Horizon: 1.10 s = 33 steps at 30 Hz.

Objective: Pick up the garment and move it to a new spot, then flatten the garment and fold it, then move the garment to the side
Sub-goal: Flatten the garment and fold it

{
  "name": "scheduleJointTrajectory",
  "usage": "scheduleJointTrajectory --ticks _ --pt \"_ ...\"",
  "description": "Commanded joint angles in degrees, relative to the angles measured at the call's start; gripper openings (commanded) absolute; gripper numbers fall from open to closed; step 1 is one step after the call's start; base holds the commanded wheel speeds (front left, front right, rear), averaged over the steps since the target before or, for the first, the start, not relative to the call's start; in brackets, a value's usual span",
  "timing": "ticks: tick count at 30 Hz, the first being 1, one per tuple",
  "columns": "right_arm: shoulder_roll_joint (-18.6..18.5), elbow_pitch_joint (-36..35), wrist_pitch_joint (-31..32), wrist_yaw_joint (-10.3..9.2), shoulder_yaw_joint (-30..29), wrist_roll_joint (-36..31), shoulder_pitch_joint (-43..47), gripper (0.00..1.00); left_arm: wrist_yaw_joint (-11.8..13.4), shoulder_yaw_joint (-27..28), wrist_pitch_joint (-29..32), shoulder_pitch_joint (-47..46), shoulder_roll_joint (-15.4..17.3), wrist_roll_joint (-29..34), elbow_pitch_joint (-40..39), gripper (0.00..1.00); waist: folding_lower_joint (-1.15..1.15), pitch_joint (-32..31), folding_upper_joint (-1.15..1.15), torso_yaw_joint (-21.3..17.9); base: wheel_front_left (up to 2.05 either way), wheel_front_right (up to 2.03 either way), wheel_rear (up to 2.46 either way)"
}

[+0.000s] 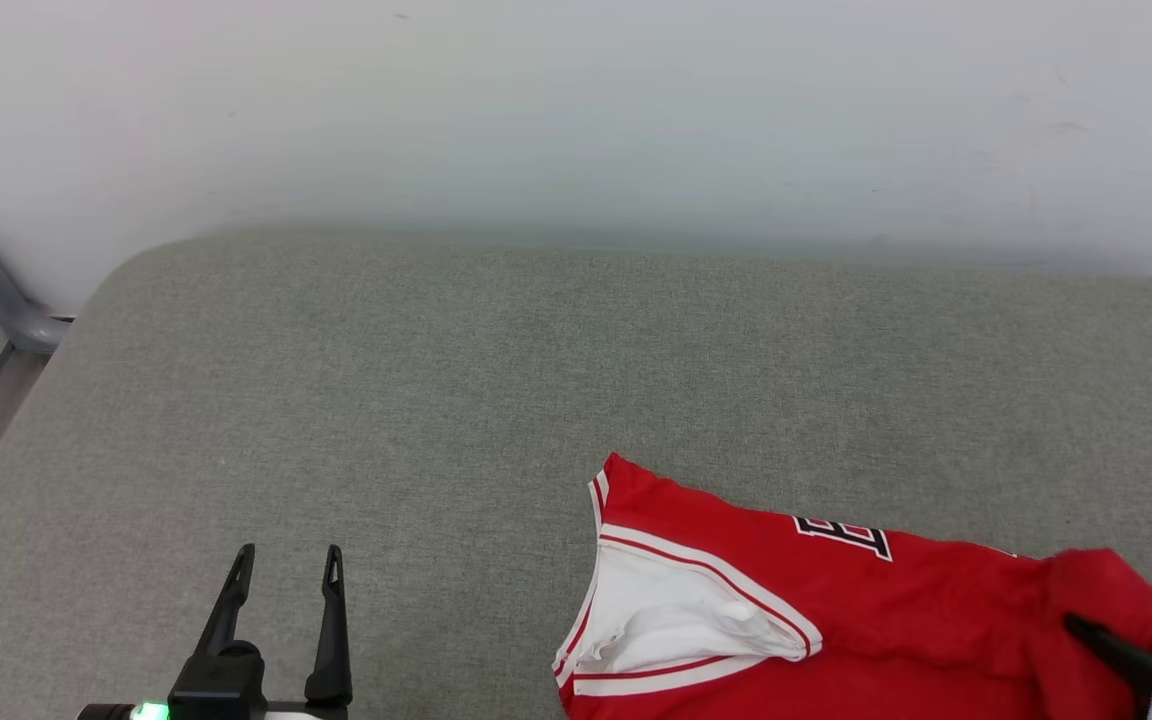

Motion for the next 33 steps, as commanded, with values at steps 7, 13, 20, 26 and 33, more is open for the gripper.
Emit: scheduleJointTrajectory --ticks 7,13,20,26,33 --pt "4.77 -9.12 5.14 -0.05 -0.5 -3.46 -2.46 0.0 -0.87 -0.47 -0.25 -0.48 -0.87 0.83 0.46 1.0 0.0 0.95 0.0 0.85 0.0 0.0 0.0" --pt "9.72 -11.04 9.24 -0.05 2.42 -6.88 -7.93 0.0 -1.51 -0.92 -0.26 -2.06 -1.56 1.04 0.78 1.0 0.0 2.75 0.0 1.86 0.0 0.0 0.0" --pt "16.23 -7.26 10.38 -0.05 9.25 -9.91 -15.48 0.0 -2.09 -1.39 -0.26 -3.81 -2.15 1.24 1.39 1.0 0.0 4.58 0.0 3.0 0.0 0.0 0.0" --pt "22.41 0.29 8.1 -0.05 14.2 -11.46 -20.58 0.0 -2.45 -1.73 -0.26 -4.76 -2.61 1.32 1.76 1.0 0.0 5.7 0.0 3.78 0.0 0.0 0.0" --pt "26.49 10.72 5.31 -0.05 19.04 -13.83 -23.91 0.0 -2.85 -2.09 -0.26 -5.87 -3.02 1.46 2.25 1.0 0.0 6.82 0.0 4.69 0.0 0.0 0.0"
